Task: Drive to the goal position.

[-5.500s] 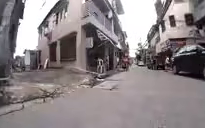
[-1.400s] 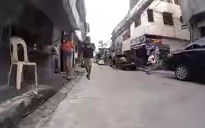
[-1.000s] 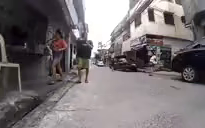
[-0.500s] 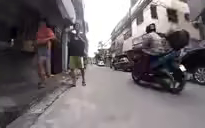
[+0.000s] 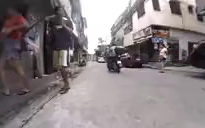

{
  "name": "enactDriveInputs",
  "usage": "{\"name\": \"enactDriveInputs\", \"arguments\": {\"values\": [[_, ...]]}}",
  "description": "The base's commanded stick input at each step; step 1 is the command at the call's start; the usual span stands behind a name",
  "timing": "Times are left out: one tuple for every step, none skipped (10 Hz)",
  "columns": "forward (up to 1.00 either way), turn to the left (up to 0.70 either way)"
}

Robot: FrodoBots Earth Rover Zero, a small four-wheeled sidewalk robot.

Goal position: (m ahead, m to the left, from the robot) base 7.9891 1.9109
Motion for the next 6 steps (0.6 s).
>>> {"name": "enactDriveInputs", "arguments": {"values": [[1.00, 0.00], [1.00, 0.00], [1.00, 0.07], [1.00, 0.27], [1.00, 0.27], [1.00, 0.27]]}}
